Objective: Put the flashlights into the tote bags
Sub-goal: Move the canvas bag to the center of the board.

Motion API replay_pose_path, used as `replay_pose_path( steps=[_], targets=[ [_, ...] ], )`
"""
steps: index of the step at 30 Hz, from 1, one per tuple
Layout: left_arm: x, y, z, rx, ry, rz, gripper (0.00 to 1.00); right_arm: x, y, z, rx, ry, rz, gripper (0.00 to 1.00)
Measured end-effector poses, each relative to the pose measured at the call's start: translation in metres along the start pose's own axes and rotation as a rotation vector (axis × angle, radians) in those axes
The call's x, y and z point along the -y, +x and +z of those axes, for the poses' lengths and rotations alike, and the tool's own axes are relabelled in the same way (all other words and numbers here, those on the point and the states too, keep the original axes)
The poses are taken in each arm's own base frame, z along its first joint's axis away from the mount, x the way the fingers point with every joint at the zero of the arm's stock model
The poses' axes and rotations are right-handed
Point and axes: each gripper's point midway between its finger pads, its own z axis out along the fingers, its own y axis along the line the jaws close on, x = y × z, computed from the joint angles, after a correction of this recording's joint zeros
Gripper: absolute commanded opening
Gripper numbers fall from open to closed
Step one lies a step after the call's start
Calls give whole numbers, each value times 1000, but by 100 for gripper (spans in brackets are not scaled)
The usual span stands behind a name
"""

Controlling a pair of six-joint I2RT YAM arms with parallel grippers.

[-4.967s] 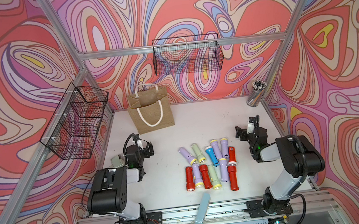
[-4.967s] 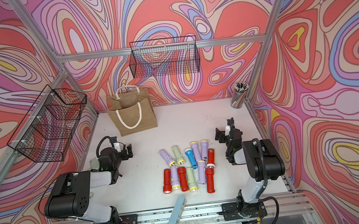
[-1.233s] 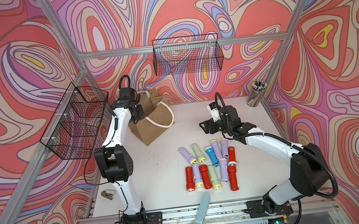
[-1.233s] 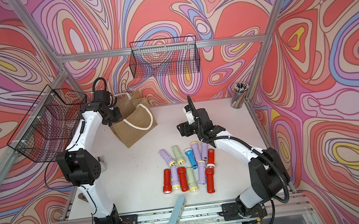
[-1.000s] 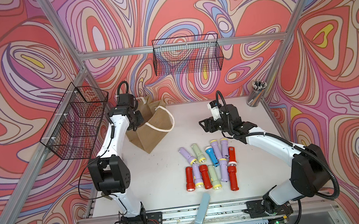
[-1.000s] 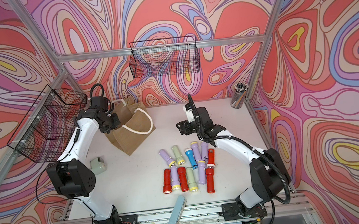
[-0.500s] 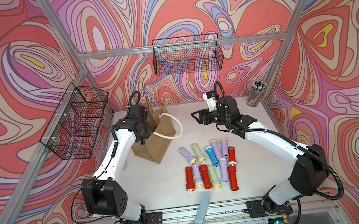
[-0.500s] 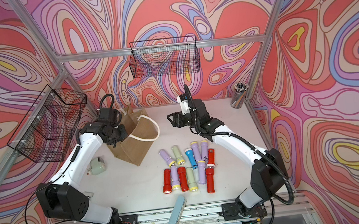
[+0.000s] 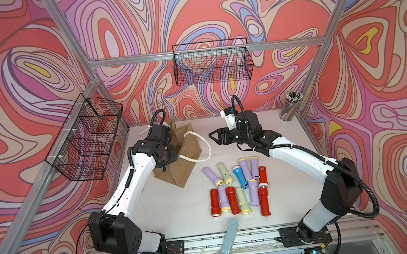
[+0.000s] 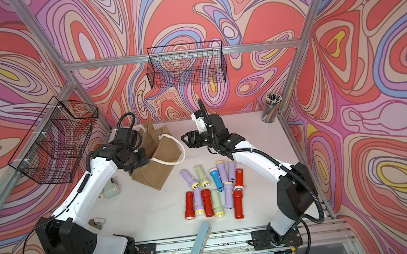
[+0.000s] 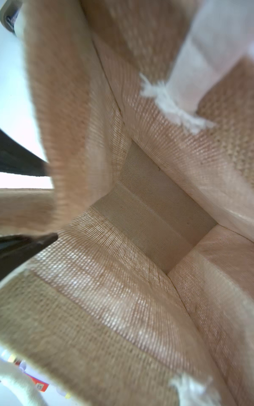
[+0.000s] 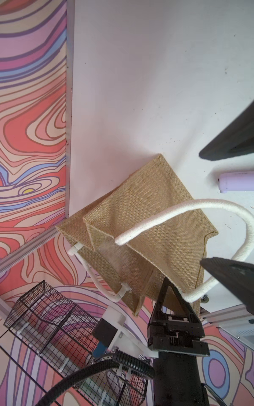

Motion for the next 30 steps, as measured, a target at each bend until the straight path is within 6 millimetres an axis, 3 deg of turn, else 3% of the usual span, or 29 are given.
replay_pose_path(
  steps=[6, 13, 19, 23, 26, 30],
  targets=[
    [-7, -13, -39, 78, -21, 53, 55, -14, -2, 9, -4, -33, 6, 72],
    [-25, -23, -78, 189, -72, 104, 67, -39, 11, 27, -43, -78, 52, 71],
    [-26, -58, -98, 273, -118, 184, 71, -52, 25, 36, -73, -93, 82, 71],
    [-30, -87, -90, 276, -146, 218, 72, -52, 25, 36, -72, -86, 99, 71],
    [-33, -103, -75, 250, -155, 257, 72, -53, 21, 36, -65, -80, 111, 71],
    [-22, -114, -49, 204, -118, 355, 72, -57, 12, 36, -47, -87, 127, 72]
  ],
)
